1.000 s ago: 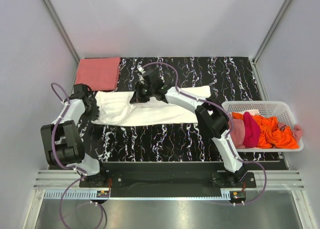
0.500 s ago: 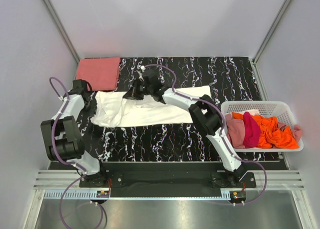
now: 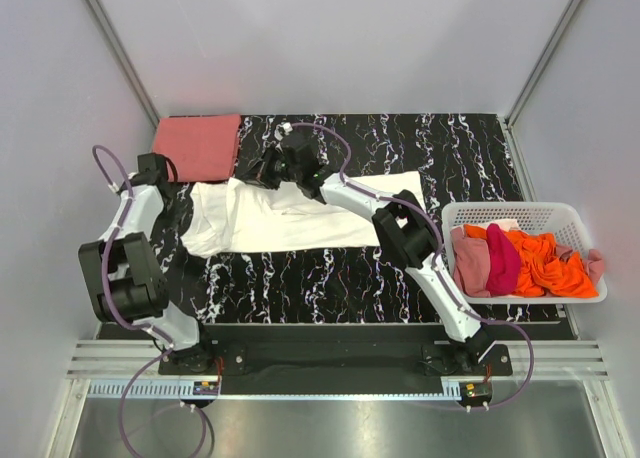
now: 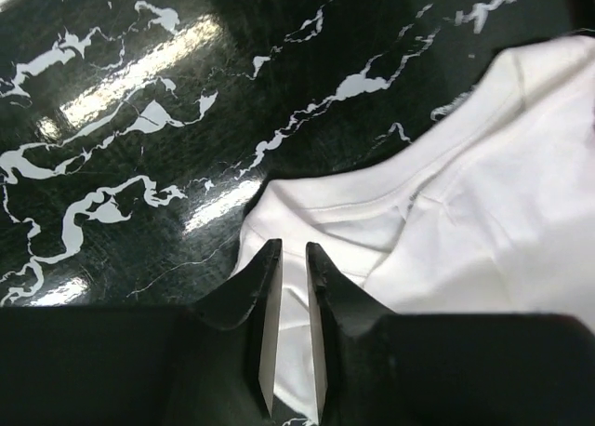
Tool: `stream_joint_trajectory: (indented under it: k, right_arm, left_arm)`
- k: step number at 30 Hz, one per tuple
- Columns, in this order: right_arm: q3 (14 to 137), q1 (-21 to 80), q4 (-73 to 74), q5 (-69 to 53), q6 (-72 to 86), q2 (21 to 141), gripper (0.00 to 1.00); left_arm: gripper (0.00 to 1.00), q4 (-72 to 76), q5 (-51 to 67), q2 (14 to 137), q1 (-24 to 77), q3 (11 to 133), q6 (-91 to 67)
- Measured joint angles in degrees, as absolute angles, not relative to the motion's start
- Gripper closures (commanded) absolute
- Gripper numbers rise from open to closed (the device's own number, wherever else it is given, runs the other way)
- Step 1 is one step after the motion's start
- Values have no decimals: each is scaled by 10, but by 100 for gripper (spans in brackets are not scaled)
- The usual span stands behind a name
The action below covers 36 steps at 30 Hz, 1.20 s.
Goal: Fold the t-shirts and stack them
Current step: Fold the tshirt
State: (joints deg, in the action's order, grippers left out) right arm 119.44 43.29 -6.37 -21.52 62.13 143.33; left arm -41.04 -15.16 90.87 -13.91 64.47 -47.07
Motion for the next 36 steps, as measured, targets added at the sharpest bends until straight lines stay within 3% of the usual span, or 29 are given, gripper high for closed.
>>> stream_joint_trajectory:
  k: [8, 9, 10, 17, 26, 36]
  right_arm:
    - [1223, 431, -60, -202, 636, 1464, 100]
    - [1223, 431, -57, -202, 636, 1466, 100]
    - [1223, 431, -54, -202, 635, 1467, 100]
    - [1226, 431, -44, -202, 635, 1468, 99]
    - [1226, 431, -44, -206, 635, 1469, 99]
    - [1226, 431, -44, -208, 634, 1469, 99]
  left_arm:
    - [75, -392, -66, 787, -139, 615, -374]
    - [70, -385, -43, 768, -138, 602, -353]
    - [53, -380, -18, 745, -136, 585, -330]
    - [46, -330, 104, 656, -62, 498, -215]
    - [45, -341, 46, 733, 17, 498, -161]
    - [47, -396, -63, 720, -31, 512, -245]
